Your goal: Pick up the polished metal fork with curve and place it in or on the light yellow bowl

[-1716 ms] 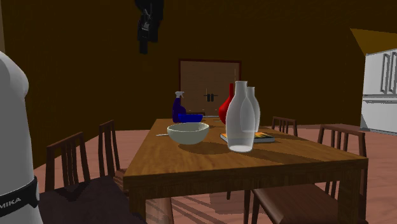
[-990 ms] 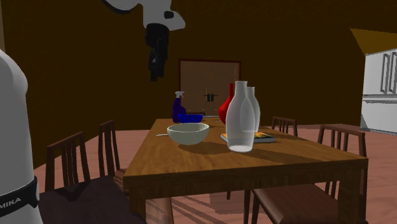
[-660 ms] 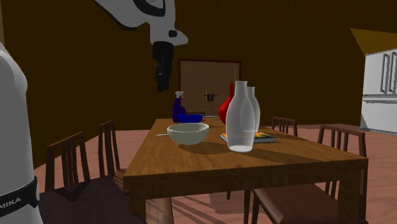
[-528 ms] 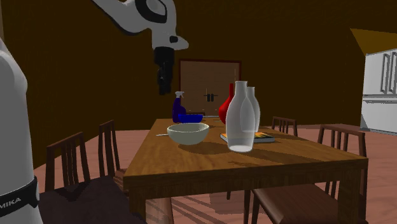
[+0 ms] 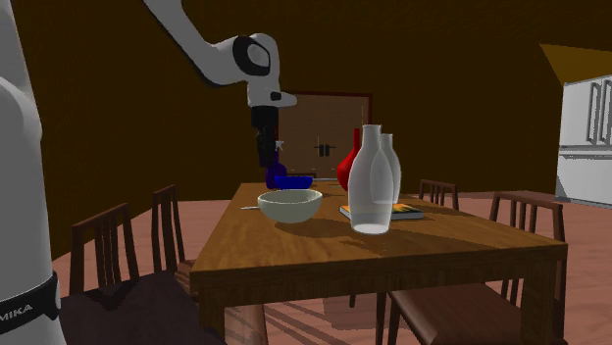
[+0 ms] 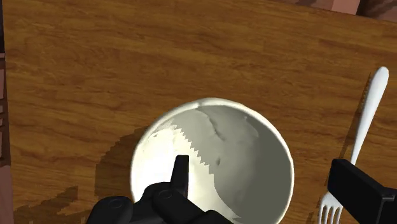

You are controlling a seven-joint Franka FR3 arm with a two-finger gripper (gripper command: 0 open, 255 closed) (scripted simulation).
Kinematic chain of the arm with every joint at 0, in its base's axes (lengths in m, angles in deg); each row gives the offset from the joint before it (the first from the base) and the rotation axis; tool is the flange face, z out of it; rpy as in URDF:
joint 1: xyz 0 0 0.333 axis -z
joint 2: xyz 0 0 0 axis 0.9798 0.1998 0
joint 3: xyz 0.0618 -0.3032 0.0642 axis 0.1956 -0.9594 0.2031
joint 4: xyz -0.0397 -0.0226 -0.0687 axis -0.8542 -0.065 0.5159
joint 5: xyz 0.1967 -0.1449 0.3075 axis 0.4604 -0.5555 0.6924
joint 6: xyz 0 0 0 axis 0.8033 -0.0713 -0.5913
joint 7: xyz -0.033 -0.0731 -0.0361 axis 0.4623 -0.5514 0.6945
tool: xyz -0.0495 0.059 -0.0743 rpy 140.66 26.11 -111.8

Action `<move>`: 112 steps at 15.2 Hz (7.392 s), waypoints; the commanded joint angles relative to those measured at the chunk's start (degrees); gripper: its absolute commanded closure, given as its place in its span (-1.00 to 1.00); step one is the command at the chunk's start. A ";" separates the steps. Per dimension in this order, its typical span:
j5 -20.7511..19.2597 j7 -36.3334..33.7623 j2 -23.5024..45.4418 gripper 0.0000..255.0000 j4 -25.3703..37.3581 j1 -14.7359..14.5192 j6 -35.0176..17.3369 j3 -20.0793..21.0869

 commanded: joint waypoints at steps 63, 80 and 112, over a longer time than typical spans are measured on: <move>-9.49 -18.22 30.79 1.00 35.38 -5.76 2.00 0.26; -3.08 -7.39 9.87 1.00 12.40 1.88 -1.26 -1.45; -2.44 -3.70 7.38 -1.00 0.03 3.81 -11.33 -3.28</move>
